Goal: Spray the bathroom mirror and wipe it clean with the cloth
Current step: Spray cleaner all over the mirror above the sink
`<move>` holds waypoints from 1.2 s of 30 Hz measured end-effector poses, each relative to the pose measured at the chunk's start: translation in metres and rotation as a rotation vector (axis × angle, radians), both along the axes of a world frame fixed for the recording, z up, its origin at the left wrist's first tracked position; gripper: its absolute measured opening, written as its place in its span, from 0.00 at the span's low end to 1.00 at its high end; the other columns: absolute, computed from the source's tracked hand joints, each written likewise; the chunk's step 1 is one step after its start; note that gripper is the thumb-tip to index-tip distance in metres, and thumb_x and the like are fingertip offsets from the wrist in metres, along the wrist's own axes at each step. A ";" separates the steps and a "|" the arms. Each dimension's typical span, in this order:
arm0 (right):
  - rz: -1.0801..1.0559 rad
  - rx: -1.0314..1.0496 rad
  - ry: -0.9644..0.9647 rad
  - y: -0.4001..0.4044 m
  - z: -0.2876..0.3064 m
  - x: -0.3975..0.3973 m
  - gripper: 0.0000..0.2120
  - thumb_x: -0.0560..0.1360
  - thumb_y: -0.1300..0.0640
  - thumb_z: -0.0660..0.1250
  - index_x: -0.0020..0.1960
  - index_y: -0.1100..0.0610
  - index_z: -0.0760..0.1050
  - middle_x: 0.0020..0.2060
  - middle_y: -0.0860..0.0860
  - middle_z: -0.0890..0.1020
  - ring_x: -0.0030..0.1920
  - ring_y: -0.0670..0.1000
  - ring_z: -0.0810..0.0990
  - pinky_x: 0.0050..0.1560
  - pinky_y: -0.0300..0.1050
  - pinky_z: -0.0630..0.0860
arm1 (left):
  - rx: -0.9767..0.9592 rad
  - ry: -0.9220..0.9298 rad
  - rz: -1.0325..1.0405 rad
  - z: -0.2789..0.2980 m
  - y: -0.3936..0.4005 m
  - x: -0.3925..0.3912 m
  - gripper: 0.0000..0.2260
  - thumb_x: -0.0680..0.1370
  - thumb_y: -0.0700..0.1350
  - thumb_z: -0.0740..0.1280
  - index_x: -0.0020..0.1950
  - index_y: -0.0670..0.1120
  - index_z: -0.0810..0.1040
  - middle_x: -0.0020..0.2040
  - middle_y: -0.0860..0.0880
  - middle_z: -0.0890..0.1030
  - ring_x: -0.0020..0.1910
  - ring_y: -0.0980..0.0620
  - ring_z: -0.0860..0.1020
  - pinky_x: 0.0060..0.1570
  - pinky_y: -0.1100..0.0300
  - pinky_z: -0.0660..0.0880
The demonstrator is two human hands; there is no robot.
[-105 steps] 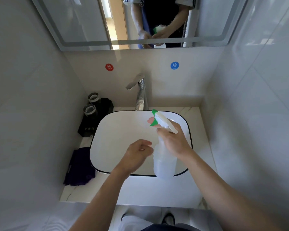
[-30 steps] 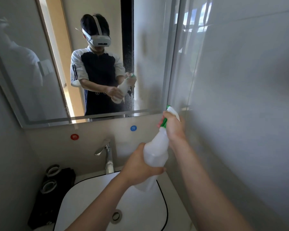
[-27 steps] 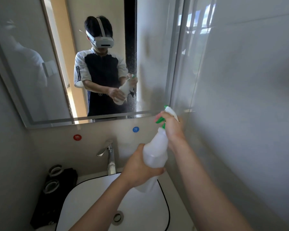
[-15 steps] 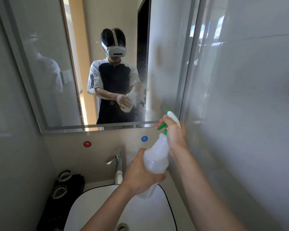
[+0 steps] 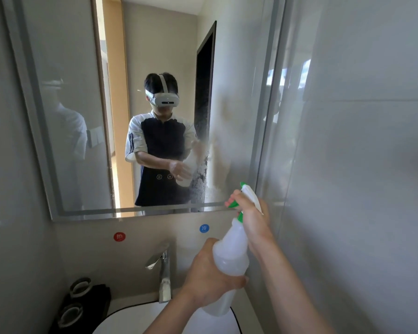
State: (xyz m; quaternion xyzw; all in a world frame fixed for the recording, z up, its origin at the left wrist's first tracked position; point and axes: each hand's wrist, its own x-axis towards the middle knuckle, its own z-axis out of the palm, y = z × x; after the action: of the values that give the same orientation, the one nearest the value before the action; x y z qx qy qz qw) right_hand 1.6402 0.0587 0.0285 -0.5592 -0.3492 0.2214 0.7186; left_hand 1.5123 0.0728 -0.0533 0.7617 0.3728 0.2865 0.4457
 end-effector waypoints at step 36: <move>-0.076 0.040 -0.130 -0.013 0.142 0.047 0.11 0.74 0.60 0.66 0.34 0.58 0.79 0.36 0.57 0.86 0.38 0.55 0.82 0.44 0.47 0.76 | 0.201 -0.081 -0.132 0.129 0.011 0.049 0.29 0.55 0.59 0.82 0.52 0.53 0.78 0.48 0.53 0.85 0.46 0.55 0.83 0.48 0.54 0.82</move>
State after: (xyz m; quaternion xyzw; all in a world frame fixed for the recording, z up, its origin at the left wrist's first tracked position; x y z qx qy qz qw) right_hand 1.6871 0.0457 0.1704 -0.5708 -0.3780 0.1503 0.7133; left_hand 1.5610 0.0843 0.0759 0.8134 0.2730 0.3229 0.3995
